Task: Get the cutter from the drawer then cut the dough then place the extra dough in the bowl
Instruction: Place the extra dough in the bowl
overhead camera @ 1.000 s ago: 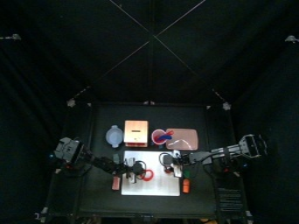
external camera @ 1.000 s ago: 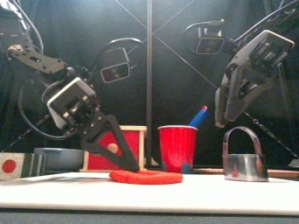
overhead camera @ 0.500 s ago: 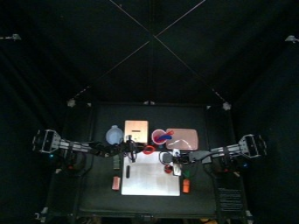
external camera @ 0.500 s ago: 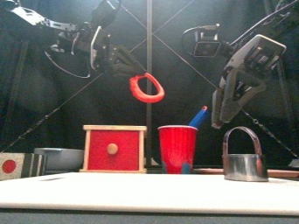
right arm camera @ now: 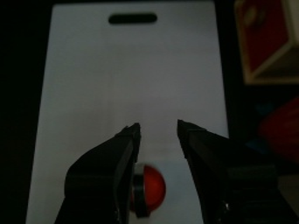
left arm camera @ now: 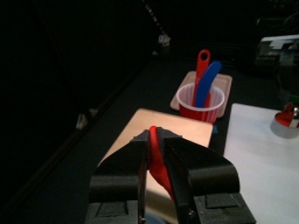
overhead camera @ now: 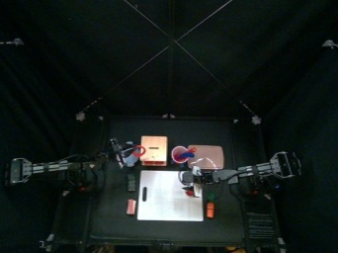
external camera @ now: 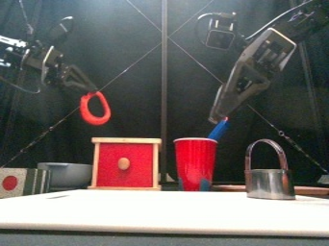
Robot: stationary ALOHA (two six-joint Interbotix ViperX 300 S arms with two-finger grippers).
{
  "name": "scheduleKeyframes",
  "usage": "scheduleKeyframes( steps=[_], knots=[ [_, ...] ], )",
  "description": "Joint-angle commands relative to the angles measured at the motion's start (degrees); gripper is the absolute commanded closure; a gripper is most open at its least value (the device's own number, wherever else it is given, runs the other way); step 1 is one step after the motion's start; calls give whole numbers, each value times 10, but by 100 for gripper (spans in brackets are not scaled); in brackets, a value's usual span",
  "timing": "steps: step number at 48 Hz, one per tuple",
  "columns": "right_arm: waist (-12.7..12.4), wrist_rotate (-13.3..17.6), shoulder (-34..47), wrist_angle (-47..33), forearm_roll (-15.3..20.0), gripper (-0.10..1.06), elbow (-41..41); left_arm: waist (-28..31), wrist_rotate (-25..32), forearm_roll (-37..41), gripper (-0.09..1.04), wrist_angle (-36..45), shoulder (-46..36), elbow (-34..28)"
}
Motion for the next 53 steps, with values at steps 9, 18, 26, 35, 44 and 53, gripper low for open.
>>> scheduleKeyframes(
  steps=[9,18,26,35,44,53],
  knots=[
    [-15,-2,6,-154,-16,19,-13,36,1,-9,33,17,2,17],
    [-19,1,15,-155,-18,19,-13,56,-1,-13,15,44,2,24],
    [-25,1,15,-155,-18,19,-13,62,-11,-66,2,24,-1,14],
    [-33,-4,14,-162,-18,19,-12,28,-25,-76,2,22,-2,-4],
    [-42,-4,-8,-228,-33,19,-5,-113,-28,10,4,-2,-3,-25],
    [-60,1,-14,-286,-31,19,3,-213,-29,88,6,-71,-3,-20]
  ],
)
